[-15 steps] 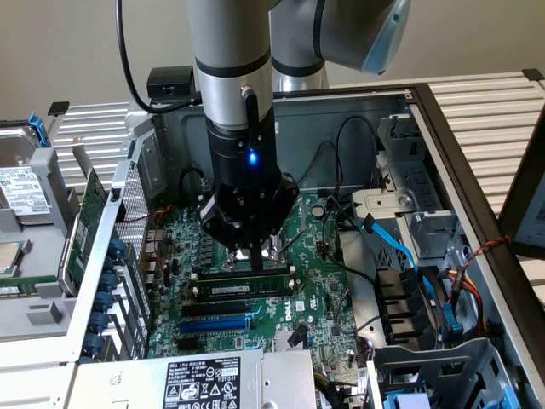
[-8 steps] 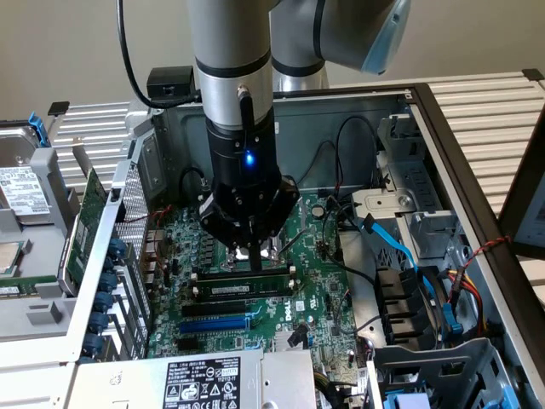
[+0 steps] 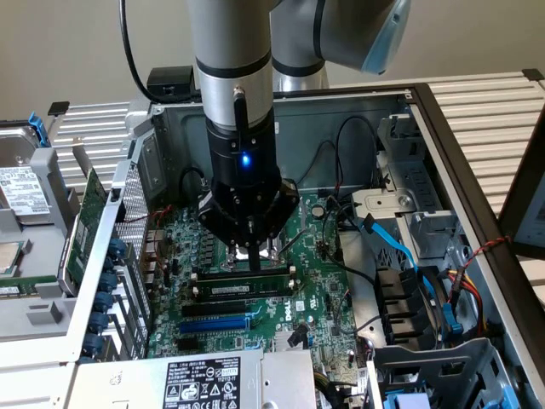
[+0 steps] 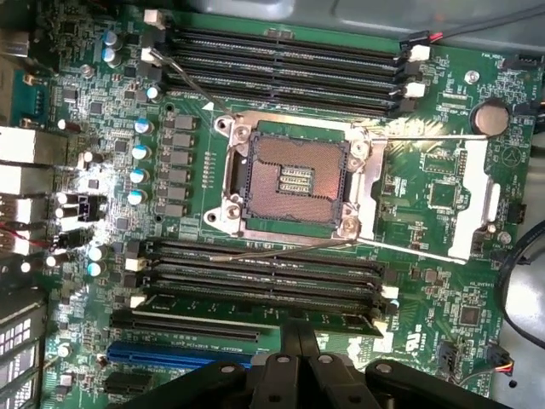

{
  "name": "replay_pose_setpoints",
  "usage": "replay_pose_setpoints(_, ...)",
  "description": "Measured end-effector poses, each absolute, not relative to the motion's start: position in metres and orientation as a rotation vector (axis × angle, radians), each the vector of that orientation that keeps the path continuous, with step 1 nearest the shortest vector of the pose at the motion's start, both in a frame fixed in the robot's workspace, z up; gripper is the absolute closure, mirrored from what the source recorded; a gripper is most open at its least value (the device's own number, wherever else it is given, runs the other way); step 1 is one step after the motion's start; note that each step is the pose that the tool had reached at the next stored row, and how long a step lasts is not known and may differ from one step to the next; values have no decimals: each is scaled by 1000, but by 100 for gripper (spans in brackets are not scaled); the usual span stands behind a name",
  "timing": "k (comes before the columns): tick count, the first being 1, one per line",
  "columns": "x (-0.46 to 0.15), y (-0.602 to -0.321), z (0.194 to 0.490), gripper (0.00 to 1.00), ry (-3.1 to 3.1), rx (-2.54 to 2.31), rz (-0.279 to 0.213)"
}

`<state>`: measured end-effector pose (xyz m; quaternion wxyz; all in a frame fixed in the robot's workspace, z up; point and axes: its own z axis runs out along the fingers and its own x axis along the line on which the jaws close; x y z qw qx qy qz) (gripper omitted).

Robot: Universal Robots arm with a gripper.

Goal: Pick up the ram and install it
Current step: 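Press down the ram until it locks into place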

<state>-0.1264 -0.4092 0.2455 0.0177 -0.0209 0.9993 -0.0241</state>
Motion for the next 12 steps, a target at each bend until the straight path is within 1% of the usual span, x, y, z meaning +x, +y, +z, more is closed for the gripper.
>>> replay_pose_setpoints(6,-127,-409,246,90,3112,23,-55)
replay_pose_setpoints(12,-127,-409,245,90,3112,23,-55)
